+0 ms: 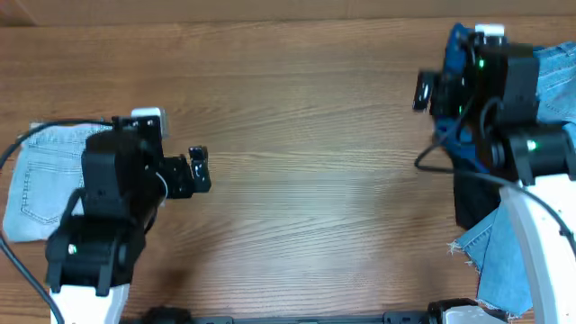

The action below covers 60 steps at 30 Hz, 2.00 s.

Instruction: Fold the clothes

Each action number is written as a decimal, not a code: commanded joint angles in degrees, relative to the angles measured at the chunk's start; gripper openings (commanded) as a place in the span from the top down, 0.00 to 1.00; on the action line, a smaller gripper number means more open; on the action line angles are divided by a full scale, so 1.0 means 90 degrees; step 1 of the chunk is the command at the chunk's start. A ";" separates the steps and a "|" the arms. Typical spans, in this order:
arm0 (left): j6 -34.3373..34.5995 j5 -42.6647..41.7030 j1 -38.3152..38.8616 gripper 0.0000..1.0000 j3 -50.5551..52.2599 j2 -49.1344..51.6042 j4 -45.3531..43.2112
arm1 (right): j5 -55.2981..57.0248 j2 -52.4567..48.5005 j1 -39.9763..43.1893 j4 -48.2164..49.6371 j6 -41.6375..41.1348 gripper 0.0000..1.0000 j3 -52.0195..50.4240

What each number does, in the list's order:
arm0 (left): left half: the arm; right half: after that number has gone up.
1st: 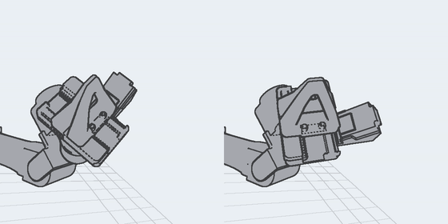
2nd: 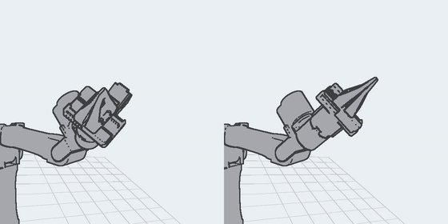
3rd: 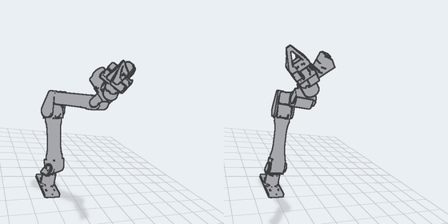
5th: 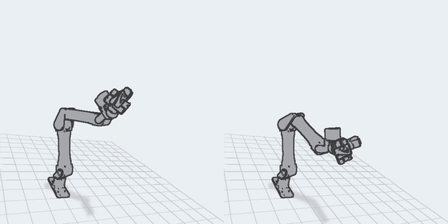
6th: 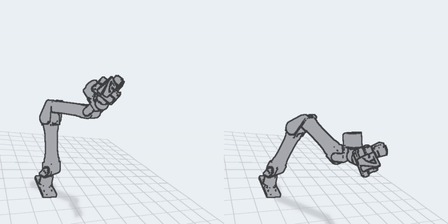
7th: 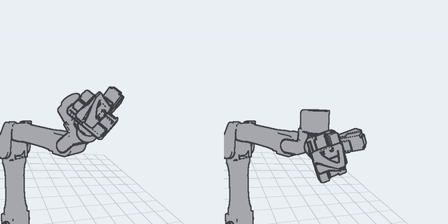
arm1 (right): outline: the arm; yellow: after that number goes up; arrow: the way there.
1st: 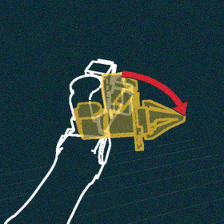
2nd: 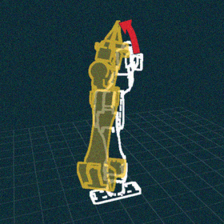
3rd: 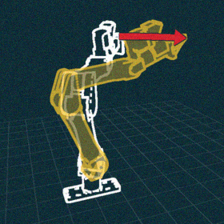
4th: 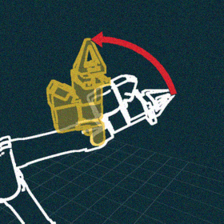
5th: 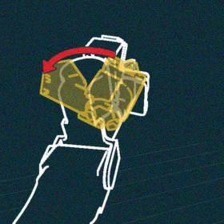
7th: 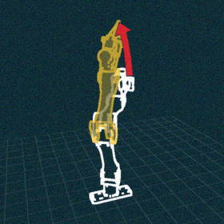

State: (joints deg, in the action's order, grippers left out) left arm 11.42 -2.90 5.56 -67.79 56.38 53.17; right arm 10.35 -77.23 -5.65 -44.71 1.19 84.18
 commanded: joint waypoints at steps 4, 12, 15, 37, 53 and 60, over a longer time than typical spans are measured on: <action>-0.0146 -0.0180 -0.0034 0.00 -0.0306 0.0146 0.0068 | 0.1141 -0.0767 0.2256 0.1877 0.1474 0.00 0.0289; 0.0007 -0.0182 -0.0034 0.00 -0.0306 0.0301 0.0117 | -0.0029 -0.3266 0.5003 0.2973 0.1700 0.01 0.1137; 0.0049 -0.0187 -0.0034 0.00 -0.0306 0.0478 0.0117 | -0.0187 -0.3840 0.5214 0.3337 0.1700 0.01 0.1137; 0.0328 -0.0515 -0.0032 0.00 -0.0304 0.0850 0.0112 | -0.2878 -0.2276 0.4549 0.1807 0.0527 0.96 0.2025; 0.0304 -0.0403 -0.0034 0.00 -0.0304 0.0855 0.0066 | -0.4575 -0.2249 -0.1302 -0.2837 0.2803 0.73 0.2023; 0.0313 -0.0182 -0.0034 0.00 -0.0304 0.0894 -0.0313 | -0.1727 -0.1630 -0.0493 -0.2521 0.0879 0.09 0.2038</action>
State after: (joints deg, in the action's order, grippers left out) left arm 13.58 -5.45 5.56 -69.17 63.90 52.03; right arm -14.41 -95.92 -14.26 -67.68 16.80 101.36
